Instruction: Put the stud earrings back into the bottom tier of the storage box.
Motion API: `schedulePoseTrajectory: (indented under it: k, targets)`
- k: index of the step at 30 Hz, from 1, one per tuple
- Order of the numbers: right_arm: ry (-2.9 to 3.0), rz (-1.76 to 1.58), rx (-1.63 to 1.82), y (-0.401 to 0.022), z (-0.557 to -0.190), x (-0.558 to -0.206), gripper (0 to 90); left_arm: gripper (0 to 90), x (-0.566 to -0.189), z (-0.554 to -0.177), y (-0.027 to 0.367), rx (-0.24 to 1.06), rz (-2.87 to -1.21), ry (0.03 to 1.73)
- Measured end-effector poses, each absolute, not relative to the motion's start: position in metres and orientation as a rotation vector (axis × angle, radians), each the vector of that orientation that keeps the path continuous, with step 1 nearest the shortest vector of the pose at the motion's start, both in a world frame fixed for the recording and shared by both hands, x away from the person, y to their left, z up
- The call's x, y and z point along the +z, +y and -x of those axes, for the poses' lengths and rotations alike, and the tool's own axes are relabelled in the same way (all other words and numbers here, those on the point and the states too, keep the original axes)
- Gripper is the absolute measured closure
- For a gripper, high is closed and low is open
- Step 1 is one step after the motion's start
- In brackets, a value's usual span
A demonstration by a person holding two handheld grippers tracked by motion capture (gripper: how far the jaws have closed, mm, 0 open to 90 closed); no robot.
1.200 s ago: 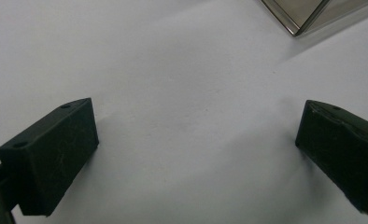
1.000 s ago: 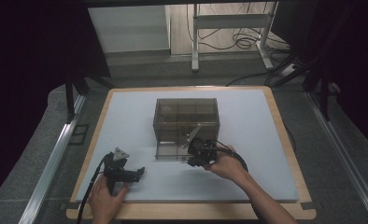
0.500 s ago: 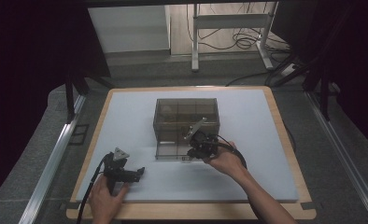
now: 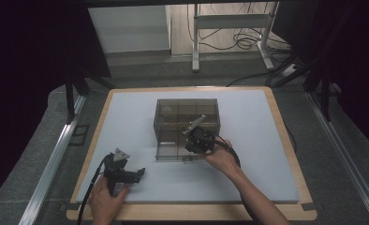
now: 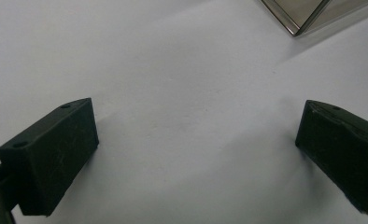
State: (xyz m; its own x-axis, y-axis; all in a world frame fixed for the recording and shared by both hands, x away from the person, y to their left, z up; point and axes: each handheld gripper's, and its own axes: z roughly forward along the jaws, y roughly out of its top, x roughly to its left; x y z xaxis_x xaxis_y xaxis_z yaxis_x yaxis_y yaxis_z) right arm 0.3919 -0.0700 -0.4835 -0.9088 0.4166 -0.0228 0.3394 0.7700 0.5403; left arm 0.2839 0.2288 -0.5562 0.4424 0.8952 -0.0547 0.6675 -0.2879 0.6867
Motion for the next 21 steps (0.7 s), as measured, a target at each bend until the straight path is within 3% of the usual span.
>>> schedulePoseTrajectory:
  k: [10,21]
  targets:
    - [2.83,-0.641,0.792,-0.069,-0.4,-0.502,82.0,0.0,-0.556,-0.284,0.229,0.454,-2.053,1.307]
    - [2.817,-0.646,0.854,-0.075,-0.395,-0.491,76.9,0.0,-0.556,-0.284,0.229,0.454,-2.053,1.306]
